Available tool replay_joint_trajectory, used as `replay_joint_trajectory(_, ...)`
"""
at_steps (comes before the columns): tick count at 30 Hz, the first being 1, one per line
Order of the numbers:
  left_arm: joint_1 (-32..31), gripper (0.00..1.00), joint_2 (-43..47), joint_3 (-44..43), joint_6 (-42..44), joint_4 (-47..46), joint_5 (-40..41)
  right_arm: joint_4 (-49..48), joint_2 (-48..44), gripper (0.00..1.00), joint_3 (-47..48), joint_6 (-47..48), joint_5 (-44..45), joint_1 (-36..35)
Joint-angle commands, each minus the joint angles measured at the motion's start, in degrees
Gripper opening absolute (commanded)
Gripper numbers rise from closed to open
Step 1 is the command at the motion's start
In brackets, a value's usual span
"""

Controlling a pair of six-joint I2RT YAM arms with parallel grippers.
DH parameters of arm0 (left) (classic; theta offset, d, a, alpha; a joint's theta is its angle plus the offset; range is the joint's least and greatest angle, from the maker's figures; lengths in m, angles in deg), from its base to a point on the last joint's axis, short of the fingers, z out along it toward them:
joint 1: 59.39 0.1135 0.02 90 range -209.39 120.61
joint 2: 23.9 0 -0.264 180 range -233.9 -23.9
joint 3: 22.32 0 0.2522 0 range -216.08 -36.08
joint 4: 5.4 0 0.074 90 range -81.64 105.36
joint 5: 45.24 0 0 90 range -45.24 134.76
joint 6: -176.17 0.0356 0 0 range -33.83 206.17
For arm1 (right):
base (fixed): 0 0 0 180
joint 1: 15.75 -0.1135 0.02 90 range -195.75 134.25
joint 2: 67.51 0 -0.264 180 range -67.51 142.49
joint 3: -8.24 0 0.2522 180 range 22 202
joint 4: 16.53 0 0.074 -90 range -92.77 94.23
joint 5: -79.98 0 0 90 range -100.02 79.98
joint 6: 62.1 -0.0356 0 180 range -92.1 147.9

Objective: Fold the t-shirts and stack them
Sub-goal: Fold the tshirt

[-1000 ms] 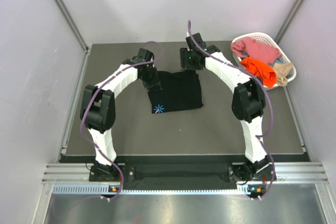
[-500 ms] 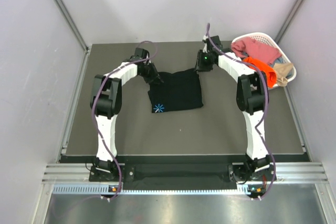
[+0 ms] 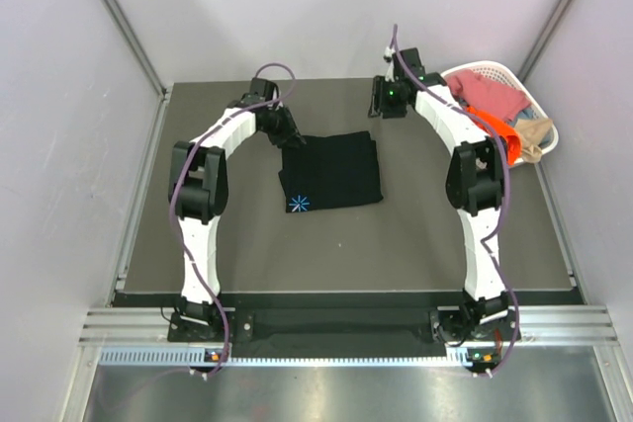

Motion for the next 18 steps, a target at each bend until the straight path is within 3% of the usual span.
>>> replay_joint_trajectory(1,0.27,0.32,6.7,0.59,0.99,0.11,-1.06,0.71,-7.04,0.47,-0.48,0.83,-5.77,-1.55)
replay_joint_trajectory(5,0.36,0.32,7.31,0.24,2.48,2.82,0.69,-4.65,-8.28,0.41,-8.49,-1.98,-13.43,-2.25)
replay_joint_trajectory(9,0.36,0.38,9.42,0.24,6.69,5.98,5.34,-7.64,-7.49,0.26,-13.24,-3.56,-13.79,-1.73)
replay_joint_trajectory(11,0.45,0.42,10.38,-0.03,9.5,7.4,7.71,-8.87,-7.4,0.24,-16.32,-3.92,-13.0,-1.11)
replay_joint_trajectory(13,0.45,0.58,10.83,0.32,11.96,9.42,8.6,-10.28,-6.96,0.24,-18.69,-3.57,-13.0,-0.32)
replay_joint_trajectory(18,1.23,0.59,12.06,3.66,13.82,9.25,8.7,-8.18,-3.88,0.24,-17.48,-1.81,-10.72,1.09)
